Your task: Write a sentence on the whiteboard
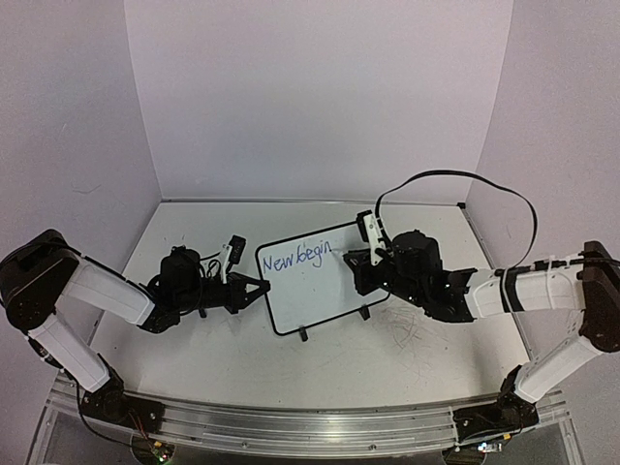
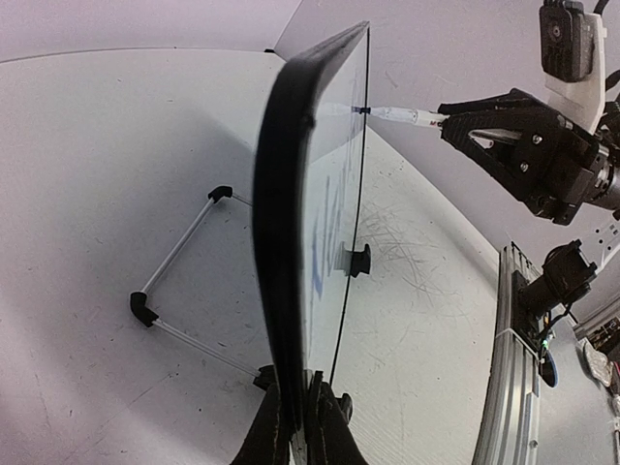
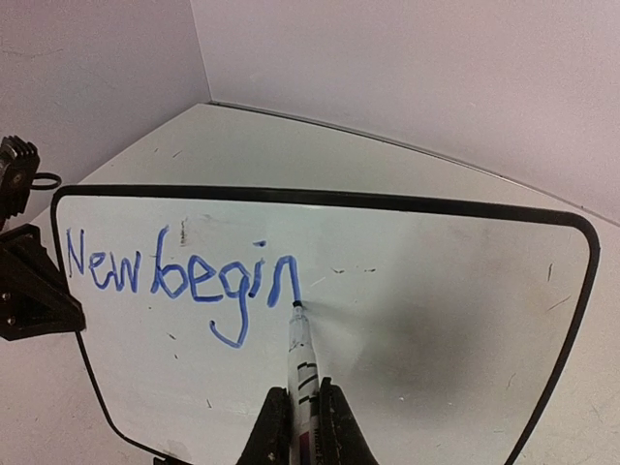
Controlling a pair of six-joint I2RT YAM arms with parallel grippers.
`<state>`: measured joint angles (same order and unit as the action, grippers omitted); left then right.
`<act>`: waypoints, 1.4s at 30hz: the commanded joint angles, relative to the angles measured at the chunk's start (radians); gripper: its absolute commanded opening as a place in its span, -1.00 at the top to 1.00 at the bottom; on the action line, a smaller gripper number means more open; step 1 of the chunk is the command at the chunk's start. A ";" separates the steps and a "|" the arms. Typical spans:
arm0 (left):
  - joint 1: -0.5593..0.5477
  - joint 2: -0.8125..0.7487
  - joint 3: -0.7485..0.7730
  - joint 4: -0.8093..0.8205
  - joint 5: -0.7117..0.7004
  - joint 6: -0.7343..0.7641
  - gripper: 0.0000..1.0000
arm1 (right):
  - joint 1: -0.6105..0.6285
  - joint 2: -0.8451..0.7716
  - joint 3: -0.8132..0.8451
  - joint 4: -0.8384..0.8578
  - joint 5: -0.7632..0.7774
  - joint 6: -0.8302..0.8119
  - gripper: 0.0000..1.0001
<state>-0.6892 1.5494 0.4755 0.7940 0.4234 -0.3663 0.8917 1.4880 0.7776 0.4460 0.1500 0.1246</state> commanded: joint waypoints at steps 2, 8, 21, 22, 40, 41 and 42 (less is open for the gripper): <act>0.002 -0.003 -0.019 -0.104 -0.041 0.035 1.00 | -0.013 -0.080 0.029 0.036 -0.024 -0.001 1.00; 0.003 -0.006 -0.022 -0.104 -0.042 0.038 1.00 | -0.032 -0.050 0.055 0.038 -0.014 -0.014 1.00; 0.002 -0.017 -0.028 -0.105 -0.045 0.040 1.00 | -0.032 0.000 0.090 0.046 -0.032 -0.022 1.00; 0.002 -0.017 -0.028 -0.105 -0.045 0.040 1.00 | -0.032 0.000 0.087 0.046 -0.033 -0.020 1.00; 0.002 -0.023 -0.029 -0.111 -0.049 0.040 1.00 | -0.032 0.009 0.057 0.010 0.025 0.010 1.00; 0.002 -0.022 -0.029 -0.111 -0.048 0.040 1.00 | -0.032 0.010 0.058 0.009 0.029 0.009 1.00; 0.003 -0.021 -0.028 -0.111 -0.048 0.040 1.00 | -0.032 0.010 0.060 0.006 0.034 0.008 1.00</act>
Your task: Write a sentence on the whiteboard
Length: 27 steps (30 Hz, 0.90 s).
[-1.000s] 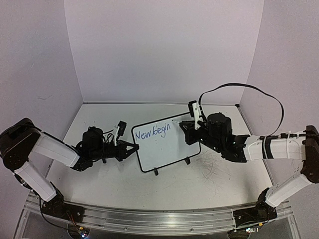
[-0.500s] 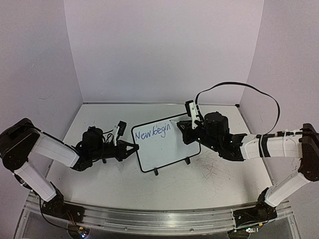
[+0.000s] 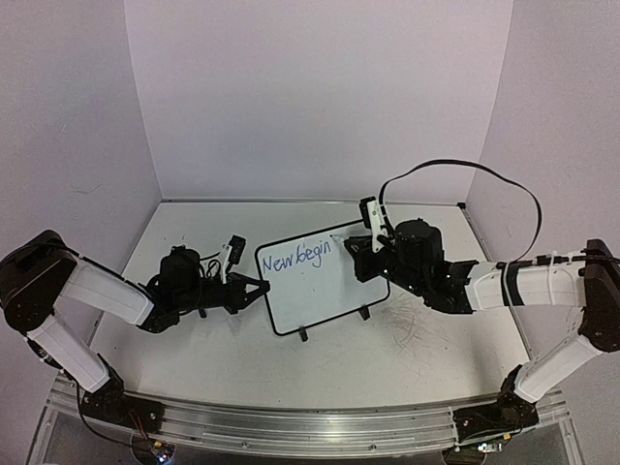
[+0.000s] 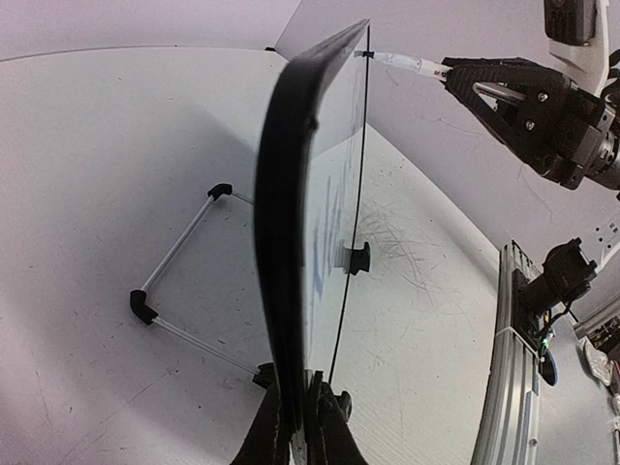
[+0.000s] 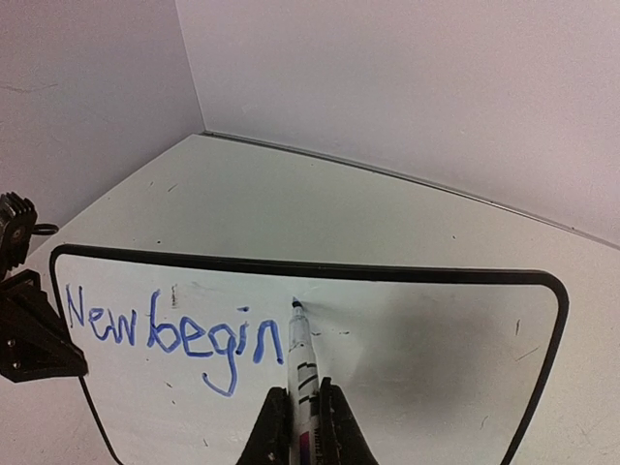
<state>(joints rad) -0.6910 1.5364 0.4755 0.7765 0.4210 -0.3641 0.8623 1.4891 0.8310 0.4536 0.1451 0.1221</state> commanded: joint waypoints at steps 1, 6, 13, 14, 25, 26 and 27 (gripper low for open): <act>0.004 -0.007 -0.027 -0.094 -0.045 0.037 1.00 | -0.002 0.008 0.009 -0.005 0.042 0.010 1.00; 0.004 -0.005 -0.025 -0.094 -0.046 0.037 1.00 | -0.002 -0.026 -0.007 0.008 -0.014 -0.010 1.00; 0.004 0.006 -0.018 -0.093 -0.042 0.037 1.00 | -0.002 -0.066 -0.049 0.038 -0.040 -0.016 1.00; 0.004 0.007 -0.017 -0.093 -0.041 0.037 1.00 | -0.002 -0.060 -0.047 0.038 -0.042 -0.012 1.00; 0.004 0.001 -0.017 -0.096 -0.041 0.037 1.00 | -0.002 -0.009 -0.005 0.036 -0.012 -0.013 1.00; 0.003 0.002 -0.017 -0.096 -0.039 0.037 1.00 | -0.002 -0.006 -0.004 0.034 -0.010 -0.013 1.00; 0.003 0.003 -0.016 -0.097 -0.039 0.038 1.00 | -0.002 -0.003 -0.003 0.033 -0.008 -0.013 1.00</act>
<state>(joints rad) -0.6910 1.5364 0.4755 0.7761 0.4208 -0.3637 0.8623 1.4675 0.7897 0.4564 0.1156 0.1140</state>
